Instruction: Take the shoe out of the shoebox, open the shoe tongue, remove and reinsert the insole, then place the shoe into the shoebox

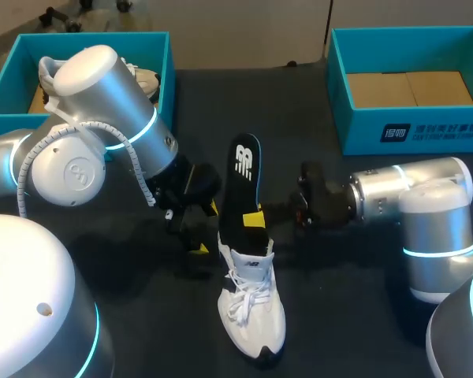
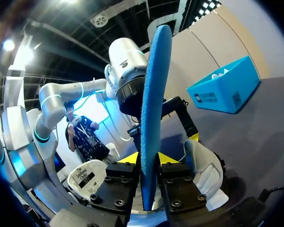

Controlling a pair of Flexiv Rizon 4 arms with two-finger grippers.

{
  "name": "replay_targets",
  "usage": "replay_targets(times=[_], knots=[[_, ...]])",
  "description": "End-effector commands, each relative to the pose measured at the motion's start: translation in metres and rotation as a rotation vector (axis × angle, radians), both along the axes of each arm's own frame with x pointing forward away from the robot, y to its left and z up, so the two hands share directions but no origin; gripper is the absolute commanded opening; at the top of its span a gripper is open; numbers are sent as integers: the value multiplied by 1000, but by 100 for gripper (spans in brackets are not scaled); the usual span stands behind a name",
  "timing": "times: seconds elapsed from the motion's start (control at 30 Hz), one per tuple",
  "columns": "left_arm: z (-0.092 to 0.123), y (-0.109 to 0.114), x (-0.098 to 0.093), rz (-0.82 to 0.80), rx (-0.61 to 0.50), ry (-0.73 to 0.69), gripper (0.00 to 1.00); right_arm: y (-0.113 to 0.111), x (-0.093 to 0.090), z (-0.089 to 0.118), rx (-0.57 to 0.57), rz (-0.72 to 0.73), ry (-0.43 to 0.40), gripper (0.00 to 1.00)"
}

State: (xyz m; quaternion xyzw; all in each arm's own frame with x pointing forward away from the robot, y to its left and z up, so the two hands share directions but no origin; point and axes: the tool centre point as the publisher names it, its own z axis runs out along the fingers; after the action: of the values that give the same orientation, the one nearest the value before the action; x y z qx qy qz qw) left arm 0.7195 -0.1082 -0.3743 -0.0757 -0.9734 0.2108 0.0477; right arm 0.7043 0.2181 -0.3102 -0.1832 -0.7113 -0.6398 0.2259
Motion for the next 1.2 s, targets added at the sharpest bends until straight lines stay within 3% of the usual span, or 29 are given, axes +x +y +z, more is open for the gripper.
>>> replay_targets(times=[0.03, 0.47, 0.6, 0.67, 1.2], knots=[[0, 0, -1, 1, 3, -2, 100, 7, -1, 0, 13, -31, 0, 18], [0, 0, -1, 1, 3, -2, 100, 13, 11, 7, 74, -100, 13, 20], [0, 0, -1, 1, 3, -2, 100, 12, 15, 8, 84, -126, 19, 12], [0, 0, -1, 1, 3, -2, 100, 12, 16, 8, 90, -128, 18, 0], [0, 0, -1, 1, 3, -2, 100, 15, 11, -4, 33, -57, 88, 0]])
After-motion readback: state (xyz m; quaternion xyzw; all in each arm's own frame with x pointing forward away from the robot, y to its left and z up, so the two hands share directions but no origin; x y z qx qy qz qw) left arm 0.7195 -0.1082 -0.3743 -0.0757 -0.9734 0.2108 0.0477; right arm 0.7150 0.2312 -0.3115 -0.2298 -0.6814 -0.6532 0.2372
